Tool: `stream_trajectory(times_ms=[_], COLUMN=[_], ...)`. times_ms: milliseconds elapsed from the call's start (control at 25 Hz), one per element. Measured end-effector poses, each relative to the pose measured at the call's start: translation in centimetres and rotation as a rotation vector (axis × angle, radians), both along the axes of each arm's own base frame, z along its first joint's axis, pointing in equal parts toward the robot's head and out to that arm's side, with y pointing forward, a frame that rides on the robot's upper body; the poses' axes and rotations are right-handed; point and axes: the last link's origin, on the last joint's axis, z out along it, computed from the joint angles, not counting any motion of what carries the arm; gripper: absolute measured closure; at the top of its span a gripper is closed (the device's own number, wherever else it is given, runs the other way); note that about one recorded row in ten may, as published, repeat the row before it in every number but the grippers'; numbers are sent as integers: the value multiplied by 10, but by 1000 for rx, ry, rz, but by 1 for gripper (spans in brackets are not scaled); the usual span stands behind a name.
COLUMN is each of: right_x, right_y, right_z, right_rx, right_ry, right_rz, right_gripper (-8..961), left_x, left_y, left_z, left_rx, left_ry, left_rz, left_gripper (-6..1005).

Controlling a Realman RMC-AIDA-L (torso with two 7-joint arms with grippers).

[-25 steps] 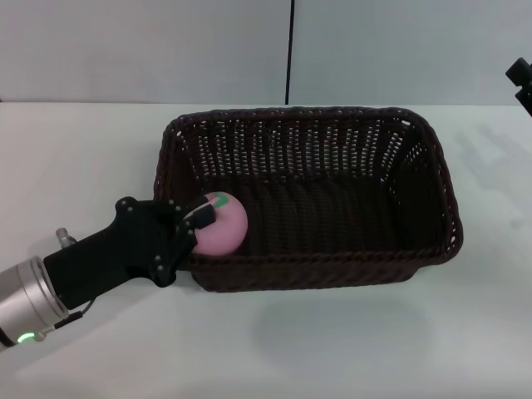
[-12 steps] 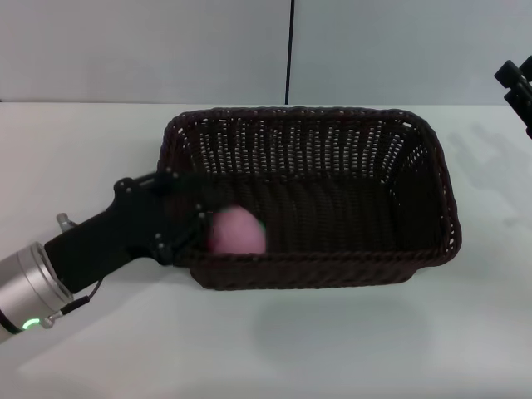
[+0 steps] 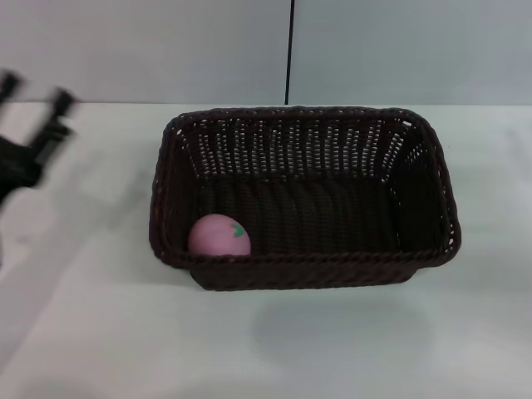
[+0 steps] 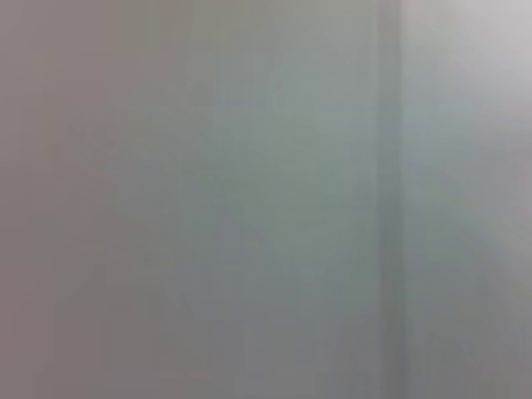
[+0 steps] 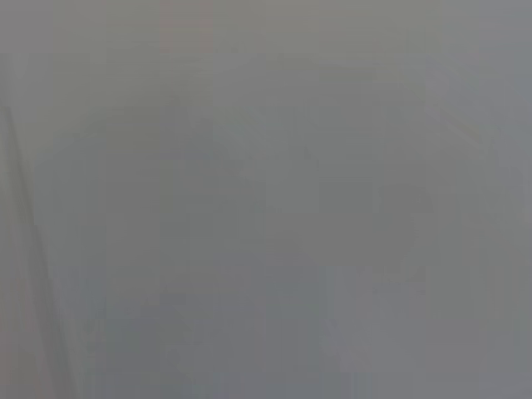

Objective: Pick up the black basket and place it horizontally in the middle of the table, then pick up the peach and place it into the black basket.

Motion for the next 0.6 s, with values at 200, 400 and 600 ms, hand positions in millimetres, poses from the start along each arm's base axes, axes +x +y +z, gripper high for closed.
stream_trajectory(times_ms=[200, 400, 600], right_x=[23, 37, 41], right_y=[-19, -32, -34], right_z=[17, 28, 29], right_rx=[187, 301, 322], right_ry=[35, 37, 45], right_rz=[-125, -212, -236], right_gripper=[480, 480, 480], left_x=[-21, -32, -36], left_y=[-10, -13, -13], left_z=[15, 23, 25], left_rx=[172, 224, 244], left_ry=[-59, -73, -82], left_rz=[165, 233, 260], left_gripper=[268, 170, 170])
